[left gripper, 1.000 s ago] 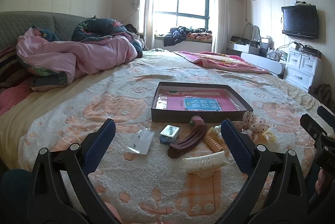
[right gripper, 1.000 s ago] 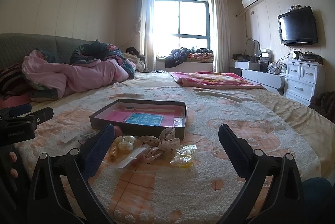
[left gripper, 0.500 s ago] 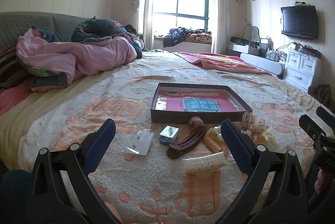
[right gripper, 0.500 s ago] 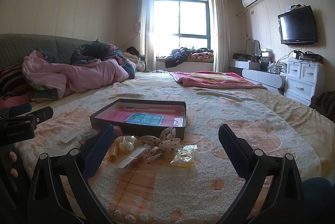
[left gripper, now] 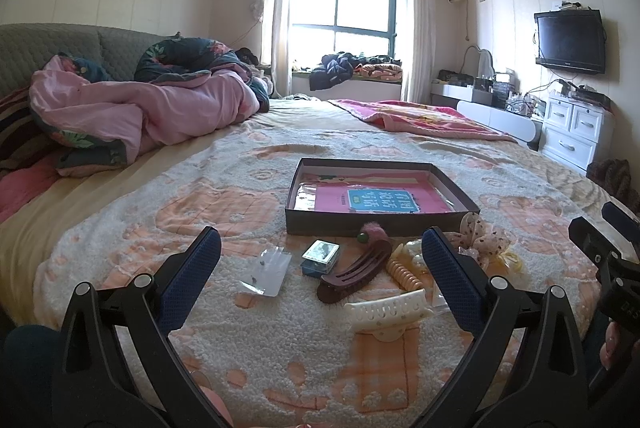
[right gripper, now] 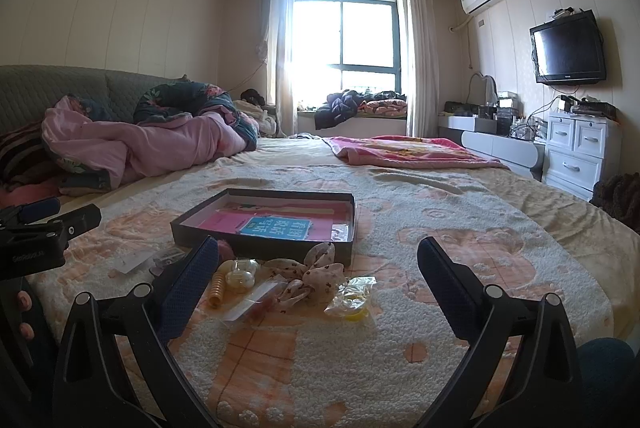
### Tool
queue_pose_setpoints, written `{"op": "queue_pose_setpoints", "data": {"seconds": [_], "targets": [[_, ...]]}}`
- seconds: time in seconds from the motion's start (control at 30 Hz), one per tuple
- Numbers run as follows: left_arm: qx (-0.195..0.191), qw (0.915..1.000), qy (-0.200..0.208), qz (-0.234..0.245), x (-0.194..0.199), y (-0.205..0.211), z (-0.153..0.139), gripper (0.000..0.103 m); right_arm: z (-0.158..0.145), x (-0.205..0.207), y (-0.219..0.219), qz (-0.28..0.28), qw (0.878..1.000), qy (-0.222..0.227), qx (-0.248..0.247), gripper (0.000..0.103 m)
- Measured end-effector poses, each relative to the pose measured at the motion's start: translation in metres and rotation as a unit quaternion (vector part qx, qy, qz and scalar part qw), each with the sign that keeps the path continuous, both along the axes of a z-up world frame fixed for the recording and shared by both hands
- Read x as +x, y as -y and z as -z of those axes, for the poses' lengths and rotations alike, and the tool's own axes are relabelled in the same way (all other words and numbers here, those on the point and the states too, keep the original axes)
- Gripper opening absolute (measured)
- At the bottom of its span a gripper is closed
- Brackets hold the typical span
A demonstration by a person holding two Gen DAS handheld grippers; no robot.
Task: Organize jewelry
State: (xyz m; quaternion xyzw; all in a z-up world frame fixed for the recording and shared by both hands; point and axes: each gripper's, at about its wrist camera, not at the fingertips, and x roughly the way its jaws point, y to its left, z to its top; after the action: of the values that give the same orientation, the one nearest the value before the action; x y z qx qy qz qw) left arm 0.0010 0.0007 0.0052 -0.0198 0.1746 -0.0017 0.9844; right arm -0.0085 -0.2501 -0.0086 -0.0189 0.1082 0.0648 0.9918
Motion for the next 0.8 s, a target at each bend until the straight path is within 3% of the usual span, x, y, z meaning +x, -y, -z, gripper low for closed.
{"op": "queue_pose_setpoints", "data": {"seconds": [0.8], "targets": [[-0.016, 0.9995, -0.018, -0.021, 0.008, -0.011, 0.006, 0.092, 0.005, 0.014, -0.012, -0.033, 0.999, -0.035, -0.008, 0.097]]}}
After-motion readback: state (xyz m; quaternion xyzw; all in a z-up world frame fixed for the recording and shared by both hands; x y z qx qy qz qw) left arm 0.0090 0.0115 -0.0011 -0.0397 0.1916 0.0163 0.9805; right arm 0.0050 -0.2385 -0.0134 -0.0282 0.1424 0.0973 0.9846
